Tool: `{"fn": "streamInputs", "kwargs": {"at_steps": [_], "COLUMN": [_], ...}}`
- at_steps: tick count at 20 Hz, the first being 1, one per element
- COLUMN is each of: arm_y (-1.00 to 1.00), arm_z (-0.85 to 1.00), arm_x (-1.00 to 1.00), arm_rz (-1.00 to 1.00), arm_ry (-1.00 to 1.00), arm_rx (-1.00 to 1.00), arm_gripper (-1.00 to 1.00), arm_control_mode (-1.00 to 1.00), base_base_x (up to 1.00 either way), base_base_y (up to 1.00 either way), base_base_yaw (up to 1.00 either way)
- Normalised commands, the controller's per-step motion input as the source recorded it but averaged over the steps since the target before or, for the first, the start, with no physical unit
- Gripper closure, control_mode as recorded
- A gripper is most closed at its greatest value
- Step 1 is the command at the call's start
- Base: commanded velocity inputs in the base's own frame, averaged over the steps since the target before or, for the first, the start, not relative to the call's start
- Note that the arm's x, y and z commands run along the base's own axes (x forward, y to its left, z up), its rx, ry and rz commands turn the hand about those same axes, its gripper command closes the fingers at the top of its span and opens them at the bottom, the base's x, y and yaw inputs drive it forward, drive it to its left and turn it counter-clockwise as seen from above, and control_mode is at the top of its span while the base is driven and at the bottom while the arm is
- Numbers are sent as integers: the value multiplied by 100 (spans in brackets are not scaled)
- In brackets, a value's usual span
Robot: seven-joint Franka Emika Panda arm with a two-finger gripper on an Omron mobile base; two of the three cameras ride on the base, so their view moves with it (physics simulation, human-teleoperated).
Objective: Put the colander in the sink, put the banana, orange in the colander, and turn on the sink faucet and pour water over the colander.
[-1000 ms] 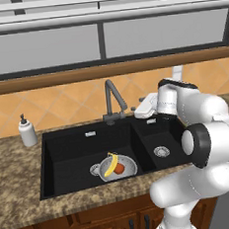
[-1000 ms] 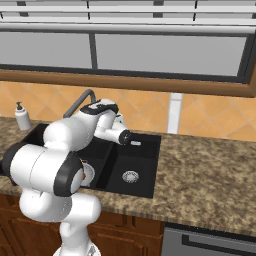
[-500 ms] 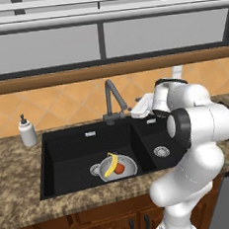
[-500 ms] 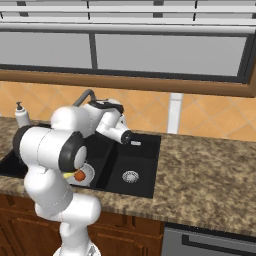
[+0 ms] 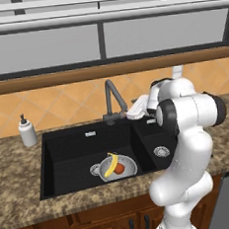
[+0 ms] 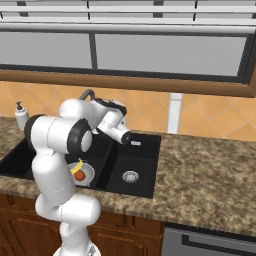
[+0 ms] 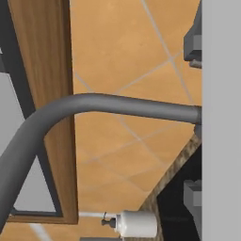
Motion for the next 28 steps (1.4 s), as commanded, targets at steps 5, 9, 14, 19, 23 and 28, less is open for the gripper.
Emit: {"fn": "streamInputs", "kwargs": {"at_steps": [5, 9, 14, 19, 23, 28], "arm_y": [1, 0, 5, 6, 3, 1], "arm_z": [-4, -8, -21, -28, -26, -22], "arm_x": [42, 43, 39, 37, 37, 40], "arm_rz": [0, 0, 0, 0, 0, 0], "arm_ry": [0, 0, 0, 0, 0, 0], "arm_rx": [-1, 0, 0, 0, 0, 0], "arm_gripper": [-100, -100, -100, -100, -100, -100], "arm_control_mode": [-100, -100, -100, -100, -100, -100], "base_base_x": [0, 0, 0, 0, 0, 0], "base_base_y": [0, 0, 0, 0, 0, 0], "base_base_yaw": [0, 0, 0, 0, 0, 0]}}
